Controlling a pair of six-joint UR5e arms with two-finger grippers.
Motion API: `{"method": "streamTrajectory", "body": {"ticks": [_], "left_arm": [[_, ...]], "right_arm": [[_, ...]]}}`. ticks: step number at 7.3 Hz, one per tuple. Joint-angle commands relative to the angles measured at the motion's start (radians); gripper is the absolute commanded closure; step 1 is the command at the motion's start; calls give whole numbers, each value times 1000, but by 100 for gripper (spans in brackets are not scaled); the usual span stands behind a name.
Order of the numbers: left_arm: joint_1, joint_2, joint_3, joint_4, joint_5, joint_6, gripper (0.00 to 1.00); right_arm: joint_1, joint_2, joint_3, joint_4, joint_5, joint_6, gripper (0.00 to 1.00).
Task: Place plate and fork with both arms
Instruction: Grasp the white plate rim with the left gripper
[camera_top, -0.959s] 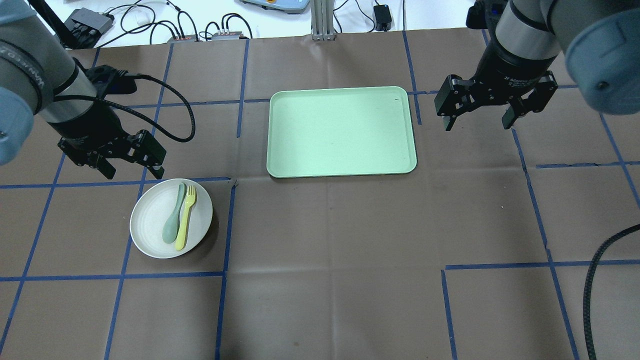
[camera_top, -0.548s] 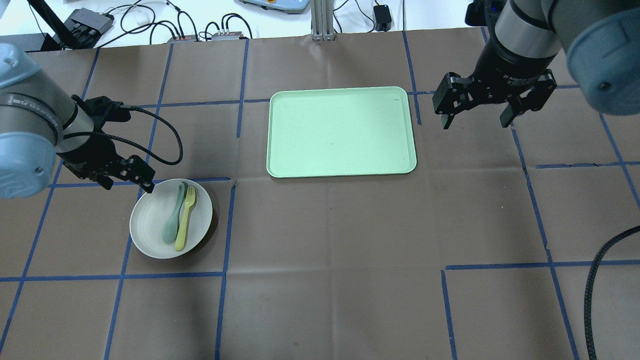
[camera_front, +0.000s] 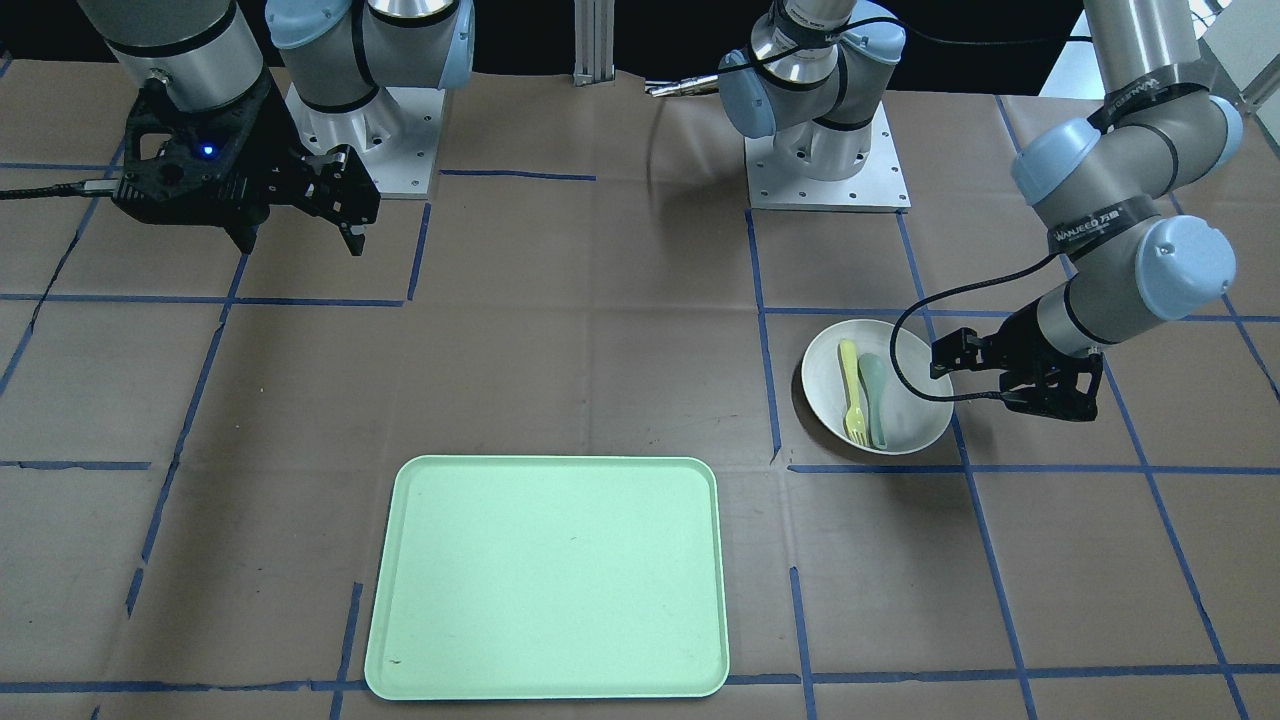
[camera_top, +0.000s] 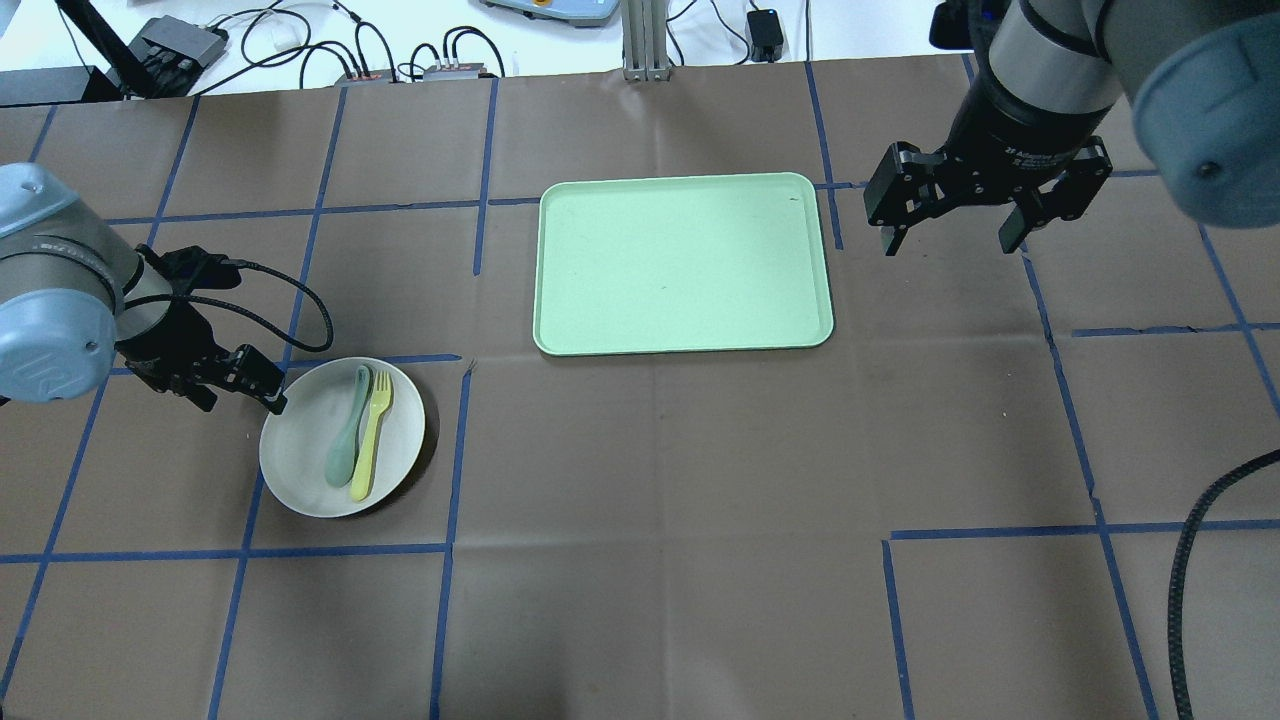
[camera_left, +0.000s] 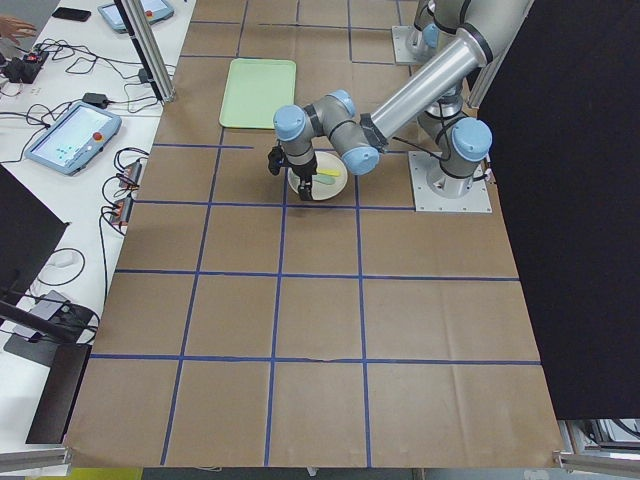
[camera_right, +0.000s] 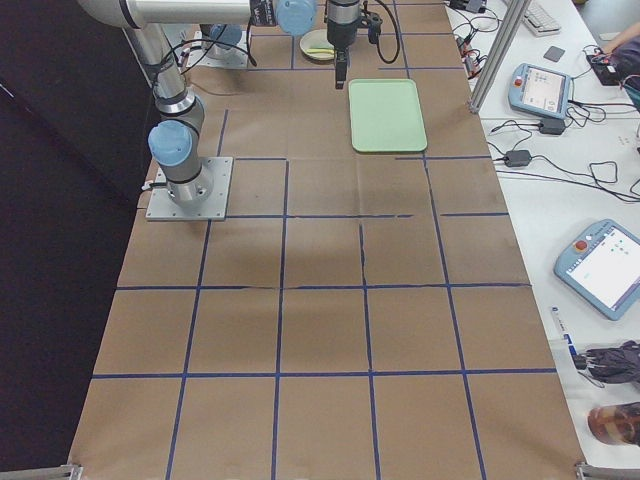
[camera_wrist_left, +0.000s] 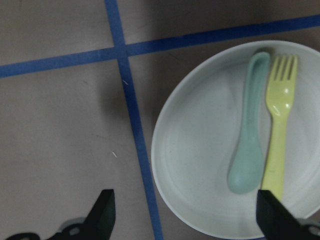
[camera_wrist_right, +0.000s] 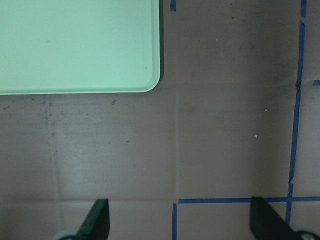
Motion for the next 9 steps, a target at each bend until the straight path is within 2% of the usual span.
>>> {"method": "streamTrajectory", "body": {"ticks": [1, 2, 4, 6, 9], "left_arm": [[15, -30, -37, 26, -4, 4, 6], [15, -32, -46, 40, -4, 4, 12], [17, -36, -46, 39, -7, 2, 35], [17, -39, -46, 37, -9, -12, 51], [17, -64, -37, 37, -9, -19, 52]], "right_arm": [[0, 5, 1, -3, 4, 1, 0], [0, 5, 2, -3, 7, 1, 0], [1, 4, 13, 10, 10, 4, 0], [-3, 18, -21, -4, 1, 7, 0], [6, 67, -65, -12, 8, 86, 0]]}}
